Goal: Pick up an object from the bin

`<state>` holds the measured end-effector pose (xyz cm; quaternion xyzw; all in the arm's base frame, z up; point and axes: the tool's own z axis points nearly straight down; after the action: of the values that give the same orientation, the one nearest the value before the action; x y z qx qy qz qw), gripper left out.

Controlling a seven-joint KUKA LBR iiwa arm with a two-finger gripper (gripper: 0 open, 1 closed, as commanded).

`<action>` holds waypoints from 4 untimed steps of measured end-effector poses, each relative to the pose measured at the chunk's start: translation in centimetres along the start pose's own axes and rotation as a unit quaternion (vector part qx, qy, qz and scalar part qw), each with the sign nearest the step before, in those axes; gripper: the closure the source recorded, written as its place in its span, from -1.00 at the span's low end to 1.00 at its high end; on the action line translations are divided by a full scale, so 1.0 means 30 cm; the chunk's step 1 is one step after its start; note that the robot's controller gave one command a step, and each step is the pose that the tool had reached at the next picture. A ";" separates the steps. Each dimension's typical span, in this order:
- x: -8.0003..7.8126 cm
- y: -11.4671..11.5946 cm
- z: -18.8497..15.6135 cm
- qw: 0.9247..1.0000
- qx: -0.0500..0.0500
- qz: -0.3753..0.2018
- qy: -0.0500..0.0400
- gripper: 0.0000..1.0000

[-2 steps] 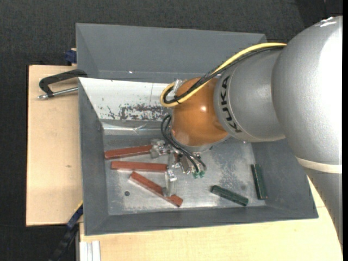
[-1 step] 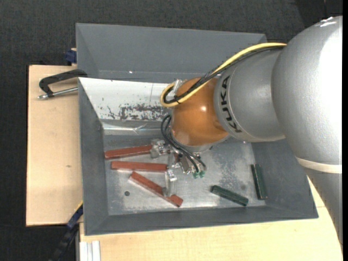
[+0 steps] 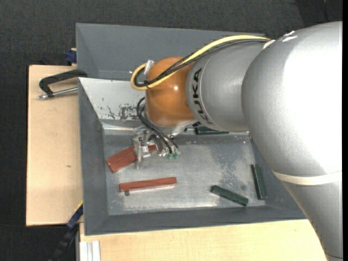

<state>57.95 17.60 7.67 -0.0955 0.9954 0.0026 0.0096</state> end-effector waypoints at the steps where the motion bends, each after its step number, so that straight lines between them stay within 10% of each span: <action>1: 0.000 0.000 0.000 1.000 0.000 0.000 0.000 1.00; 2: 0.056 0.121 -0.070 0.987 -0.001 -0.161 0.006 -1.00; 3: 0.056 0.120 -0.069 0.987 -0.001 -0.160 0.007 -1.00; 4: -0.081 0.145 0.018 0.953 -0.002 -0.304 0.006 1.00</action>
Offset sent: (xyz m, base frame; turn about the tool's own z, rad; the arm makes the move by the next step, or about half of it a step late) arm -0.0248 0.0302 0.0192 -0.3226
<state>59.51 22.35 7.17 -0.3940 0.9191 0.0013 0.0034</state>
